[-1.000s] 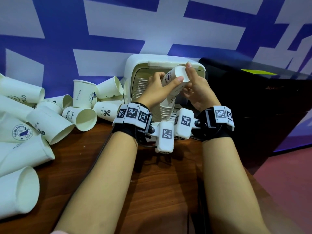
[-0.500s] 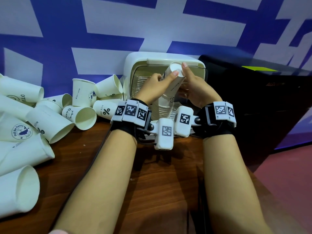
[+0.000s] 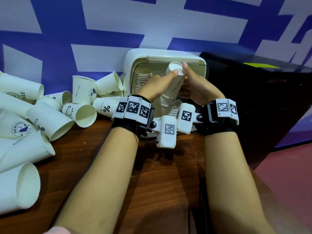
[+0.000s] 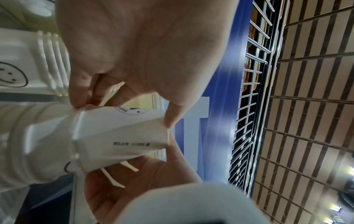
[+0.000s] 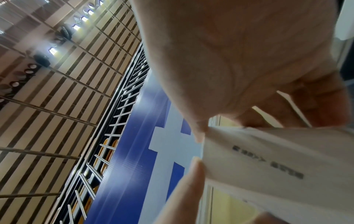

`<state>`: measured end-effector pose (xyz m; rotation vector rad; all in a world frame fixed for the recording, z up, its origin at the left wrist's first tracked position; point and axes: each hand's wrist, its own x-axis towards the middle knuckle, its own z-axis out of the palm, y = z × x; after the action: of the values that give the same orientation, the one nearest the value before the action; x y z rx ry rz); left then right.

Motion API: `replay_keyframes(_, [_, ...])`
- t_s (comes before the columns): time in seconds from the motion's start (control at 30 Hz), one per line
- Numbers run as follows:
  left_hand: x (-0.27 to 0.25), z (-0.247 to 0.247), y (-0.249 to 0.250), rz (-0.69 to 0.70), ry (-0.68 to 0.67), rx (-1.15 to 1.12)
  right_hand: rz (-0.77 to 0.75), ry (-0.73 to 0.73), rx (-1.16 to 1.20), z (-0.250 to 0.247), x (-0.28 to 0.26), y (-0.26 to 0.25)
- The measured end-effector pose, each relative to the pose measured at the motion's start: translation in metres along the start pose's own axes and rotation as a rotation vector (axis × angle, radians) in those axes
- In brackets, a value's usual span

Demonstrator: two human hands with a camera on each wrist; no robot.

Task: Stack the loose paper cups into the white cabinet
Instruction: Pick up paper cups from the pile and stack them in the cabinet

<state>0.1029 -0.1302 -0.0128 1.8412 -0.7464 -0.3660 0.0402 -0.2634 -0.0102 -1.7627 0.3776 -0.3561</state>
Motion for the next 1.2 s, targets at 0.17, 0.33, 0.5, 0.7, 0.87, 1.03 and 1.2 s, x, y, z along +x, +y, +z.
replay_keyframes(0.17, [0.0, 0.005, -0.008, -0.062, -0.045, 0.022, 0.102, 0.0, -0.047, 0.0, -0.002, 0.006])
replay_keyframes(0.33, [0.014, 0.007, -0.018, -0.099, -0.074, -0.007, 0.14, -0.011, -0.125, -0.001, 0.003, 0.01])
replay_keyframes(0.5, [0.002, 0.006, -0.011, -0.091, -0.054, -0.051, 0.226, -0.082, -0.165, 0.0, 0.005, 0.012])
replay_keyframes(0.7, [0.043, 0.011, -0.036, -0.069, -0.003, -0.073, 0.224, -0.057, -0.077, 0.001, 0.006, 0.011])
replay_keyframes(0.87, [0.017, 0.006, -0.019, -0.1, 0.062, -0.093, 0.207, -0.078, 0.025, 0.001, 0.003, 0.012])
replay_keyframes(1.03, [0.015, 0.0, -0.016, -0.136, -0.002, 0.01, 0.303, -0.102, 0.035, 0.003, -0.003, 0.005])
replay_keyframes(1.2, [0.014, 0.003, -0.018, -0.192, -0.04, 0.066, 0.265, -0.1, 0.055, 0.006, -0.007, 0.004])
